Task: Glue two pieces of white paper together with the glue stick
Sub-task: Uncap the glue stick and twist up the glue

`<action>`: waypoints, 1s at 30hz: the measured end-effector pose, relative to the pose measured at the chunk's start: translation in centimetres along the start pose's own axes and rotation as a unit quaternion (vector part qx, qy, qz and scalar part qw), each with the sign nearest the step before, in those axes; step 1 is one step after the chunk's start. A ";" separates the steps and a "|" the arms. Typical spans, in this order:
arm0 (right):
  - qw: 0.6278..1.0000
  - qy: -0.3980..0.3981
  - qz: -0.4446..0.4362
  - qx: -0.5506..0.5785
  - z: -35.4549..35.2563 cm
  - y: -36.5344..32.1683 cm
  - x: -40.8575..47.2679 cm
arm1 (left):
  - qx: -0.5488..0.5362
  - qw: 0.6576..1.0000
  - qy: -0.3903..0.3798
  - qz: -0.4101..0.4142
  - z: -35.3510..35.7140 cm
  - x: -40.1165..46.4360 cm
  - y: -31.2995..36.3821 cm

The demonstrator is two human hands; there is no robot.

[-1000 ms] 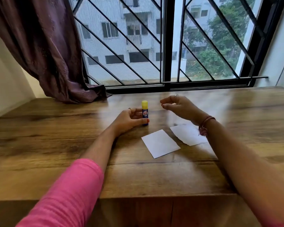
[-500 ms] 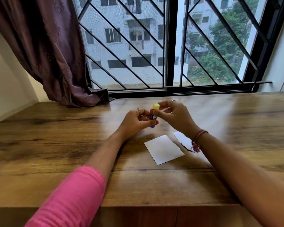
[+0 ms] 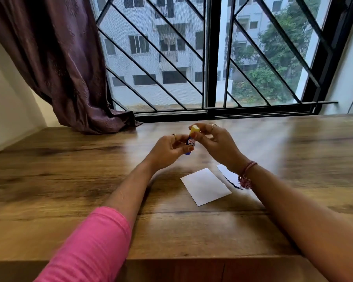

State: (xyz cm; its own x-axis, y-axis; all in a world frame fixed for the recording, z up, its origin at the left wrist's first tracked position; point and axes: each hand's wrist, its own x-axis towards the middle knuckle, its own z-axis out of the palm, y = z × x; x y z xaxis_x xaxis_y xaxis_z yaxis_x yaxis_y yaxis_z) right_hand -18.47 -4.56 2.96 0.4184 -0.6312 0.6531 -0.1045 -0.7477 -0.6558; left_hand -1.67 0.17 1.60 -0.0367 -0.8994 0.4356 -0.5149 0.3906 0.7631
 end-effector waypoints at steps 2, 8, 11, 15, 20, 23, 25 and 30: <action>1.000 -0.005 -0.003 0.009 0.0 0.0 0.0 | 0.003 1.000 0.000 0.003 0.0 0.0 0.1; 0.992 0.010 0.064 0.106 0.2 0.1 -0.1 | 0.035 0.998 0.040 0.033 0.2 -0.2 0.2; 0.987 0.048 0.115 0.106 0.6 0.2 -0.3 | 0.069 0.995 0.063 0.046 0.2 -0.2 0.3; 0.990 0.078 0.088 0.076 0.4 0.2 -0.2 | 0.061 0.995 0.066 0.043 0.3 -0.1 0.5; 0.994 0.081 0.038 0.058 -0.1 -0.5 0.2 | 0.062 0.997 0.037 0.033 0.4 0.3 -0.2; 0.983 0.130 0.019 0.131 -1.3 -0.8 0.8 | 0.112 0.994 0.014 0.002 -0.1 0.1 -1.5; 0.980 0.147 0.020 0.134 -1.8 -0.6 0.9 | 0.083 0.994 0.063 -0.019 -0.5 0.3 -2.1; 0.996 0.040 0.077 0.006 0.0 0.4 0.0 | -0.003 0.979 0.197 -0.058 -1.3 0.7 -2.6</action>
State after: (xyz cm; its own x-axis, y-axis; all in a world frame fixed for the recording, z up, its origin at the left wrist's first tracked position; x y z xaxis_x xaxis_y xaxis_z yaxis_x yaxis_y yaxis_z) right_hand -18.57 -4.88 2.67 0.3248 -0.7530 0.5723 -0.1503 -0.6385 -0.7548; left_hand 0.78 -1.26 0.54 0.3555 -0.7928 0.4951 -0.4909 0.2924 0.8207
